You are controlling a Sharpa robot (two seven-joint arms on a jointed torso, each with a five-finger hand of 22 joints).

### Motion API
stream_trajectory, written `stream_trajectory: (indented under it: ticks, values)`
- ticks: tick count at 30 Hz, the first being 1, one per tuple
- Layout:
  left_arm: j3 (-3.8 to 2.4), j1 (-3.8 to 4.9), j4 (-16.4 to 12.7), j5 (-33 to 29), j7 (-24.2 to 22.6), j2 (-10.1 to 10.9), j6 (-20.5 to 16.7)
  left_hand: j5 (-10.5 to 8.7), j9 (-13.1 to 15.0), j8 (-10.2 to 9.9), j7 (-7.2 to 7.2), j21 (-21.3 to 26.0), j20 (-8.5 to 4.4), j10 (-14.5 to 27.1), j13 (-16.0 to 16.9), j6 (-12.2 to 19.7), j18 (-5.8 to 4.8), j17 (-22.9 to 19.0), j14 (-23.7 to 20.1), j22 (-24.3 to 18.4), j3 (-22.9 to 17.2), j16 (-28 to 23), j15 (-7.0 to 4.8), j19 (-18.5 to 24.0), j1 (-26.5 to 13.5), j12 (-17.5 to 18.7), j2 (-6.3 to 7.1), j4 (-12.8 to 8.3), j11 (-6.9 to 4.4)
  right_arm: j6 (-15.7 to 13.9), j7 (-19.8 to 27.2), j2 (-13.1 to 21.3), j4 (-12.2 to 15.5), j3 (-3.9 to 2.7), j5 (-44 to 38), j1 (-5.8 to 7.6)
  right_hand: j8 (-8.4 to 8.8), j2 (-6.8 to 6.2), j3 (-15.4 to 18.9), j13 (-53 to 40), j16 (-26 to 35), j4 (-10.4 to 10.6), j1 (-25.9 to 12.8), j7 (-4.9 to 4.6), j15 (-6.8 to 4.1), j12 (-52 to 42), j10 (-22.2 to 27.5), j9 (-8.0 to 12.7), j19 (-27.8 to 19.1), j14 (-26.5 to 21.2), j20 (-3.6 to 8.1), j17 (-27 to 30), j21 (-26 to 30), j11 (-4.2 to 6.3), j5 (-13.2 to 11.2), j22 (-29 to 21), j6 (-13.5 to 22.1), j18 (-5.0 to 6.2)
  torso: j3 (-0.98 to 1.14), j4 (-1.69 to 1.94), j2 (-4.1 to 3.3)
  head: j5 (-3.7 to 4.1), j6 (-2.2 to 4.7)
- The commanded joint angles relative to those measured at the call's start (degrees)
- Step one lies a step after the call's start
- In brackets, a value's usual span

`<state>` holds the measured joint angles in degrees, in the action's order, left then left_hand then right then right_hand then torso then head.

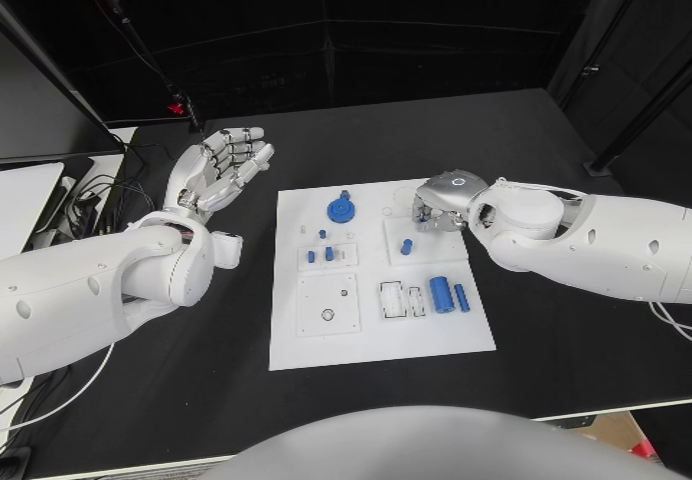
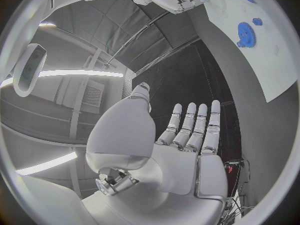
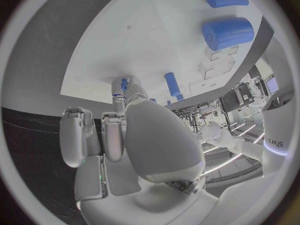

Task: Assemble the parts on the task board

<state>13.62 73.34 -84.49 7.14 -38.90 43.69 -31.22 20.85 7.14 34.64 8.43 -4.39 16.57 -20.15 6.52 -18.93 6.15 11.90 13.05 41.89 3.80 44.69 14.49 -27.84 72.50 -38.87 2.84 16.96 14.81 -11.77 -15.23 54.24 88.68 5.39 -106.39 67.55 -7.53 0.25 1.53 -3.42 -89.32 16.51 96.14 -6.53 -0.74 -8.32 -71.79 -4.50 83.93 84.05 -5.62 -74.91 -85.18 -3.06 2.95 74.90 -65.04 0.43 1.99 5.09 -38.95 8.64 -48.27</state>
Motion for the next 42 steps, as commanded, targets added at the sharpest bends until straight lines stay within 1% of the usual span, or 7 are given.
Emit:
stream_trajectory:
  ticks: [1,3,13,20,31,36,42]
  values:
    - [-0.05,0.09,0.0,-0.1,-8.4,0.0,0.5,0.19,-0.1,0.3,8.45,-0.3,-0.04,0.4,-0.1,0.2,-0.49,-0.1,0.2,-0.1,-0.3,0.3,-0.05,-0.5,0.0,-0.5,-0.5,-0.1,-0.09,0.0,-0.9,0.0,0.3,0.13,-1.6,-0.11,-0.18,0.13,-0.4,0.0,0.0,0.0,0.7,0.01,0.08,0.5,-0.5,0.0,3.2,5.7,0.16,-13.7,-0.3,-0.04,-0.2,13.0,-0.5,0.83,0.03,0.0,0.05,0.08,-0.09]
    - [-0.05,0.09,0.0,-0.1,-8.4,0.0,0.5,0.25,-0.1,0.4,8.45,-0.3,-0.04,0.4,-0.1,0.3,-0.48,-0.2,0.2,-0.1,-0.3,0.4,-0.05,-0.5,0.0,-0.6,-0.63,-0.1,-0.09,-0.6,-1.1,0.0,0.3,0.13,-1.6,-0.12,-0.13,0.16,-0.6,0.0,0.0,0.0,0.9,0.03,0.08,0.7,-0.6,0.0,3.2,5.7,0.15,-13.7,-0.3,-0.04,-0.2,13.0,-0.6,0.83,0.04,0.01,0.05,0.1,-0.08]
    - [-0.05,0.08,0.1,-0.1,-8.3,0.2,0.5,0.33,-0.1,0.5,8.45,-0.3,-0.04,0.5,-0.2,0.3,-0.47,-0.3,0.2,-0.1,-0.3,0.5,-0.06,-0.6,0.0,-0.7,-0.78,-0.1,-0.09,-6.2,-0.2,0.5,1.2,0.13,-1.6,-0.12,0.17,-0.06,-0.8,0.0,0.1,0.1,1.0,-0.09,0.15,1.5,-0.6,0.1,3.3,5.6,0.11,-13.5,-0.3,-0.18,-0.3,13.0,-0.5,0.81,0.04,-0.04,0.05,0.15,0.02]
    - [-0.05,0.06,0.1,-0.1,-8.2,0.3,0.6,0.33,-0.1,0.5,8.45,-0.3,-0.04,0.5,-0.2,0.3,-0.47,-0.3,0.2,-0.1,-0.3,0.5,-0.06,-0.6,0.0,-0.7,-0.78,-0.1,-0.09,-8.5,1.3,1.4,2.7,0.12,-1.3,-0.12,0.37,-0.12,-1.2,0.0,-0.1,0.1,1.2,-0.15,0.24,2.2,-0.5,0.2,3.3,5.7,0.04,-13.7,-0.5,-0.23,-0.2,13.1,-0.5,0.77,0.05,0.01,0.08,0.09,-0.18]
    - [-0.05,0.03,0.1,-0.1,-8.1,0.3,0.6,0.42,-0.2,0.6,8.45,-0.3,-0.04,0.5,-0.2,0.4,-0.47,-0.4,0.2,-0.2,-0.3,0.6,-0.06,-0.6,0.1,-0.8,-0.87,-0.1,-0.09,-11.1,1.8,3.3,5.1,0.09,-0.7,-0.11,0.44,-0.08,-1.5,0.0,0.0,0.1,1.4,-0.22,0.25,2.5,-0.7,0.2,3.3,5.7,0.02,-13.7,-0.4,-0.27,-0.2,13.0,-0.6,0.8,-0.01,0.01,0.07,0.21,-0.15]
    - [-0.05,0.02,0.3,-0.1,-8.1,0.1,0.7,0.42,-0.2,0.6,8.45,-0.3,-0.04,0.5,-0.2,0.4,-0.47,-0.4,0.2,-0.2,-0.3,0.6,-0.06,-0.6,0.1,-0.8,-0.87,-0.1,-0.09,-11.3,1.4,4.0,6.1,0.07,-0.6,-0.09,0.39,-0.03,-1.8,0.0,-0.1,0.1,1.6,-0.21,0.28,2.8,-0.9,0.2,3.2,5.7,-0.01,-13.8,-0.2,-0.3,-0.2,13.0,-1.0,0.84,-0.01,0.06,0.1,0.39,-0.13]
    - [-0.05,0.02,0.3,-0.1,-8.1,0.0,0.7,0.42,-0.2,0.6,8.45,-0.3,-0.04,0.5,-0.2,0.4,-0.47,-0.4,0.2,-0.2,-0.3,0.6,-0.06,-0.6,0.1,-0.8,-0.87,-0.1,-0.09,-11.1,1.2,4.1,6.2,0.06,-0.4,-0.08,0.3,-0.02,-2.2,-0.1,-0.1,0.1,1.8,-0.06,0.23,3.2,-1.4,0.2,3.2,5.7,-0.02,-13.8,-0.3,-0.2,-0.2,13.0,-1.6,0.84,0.03,0.05,0.06,0.49,-0.01]
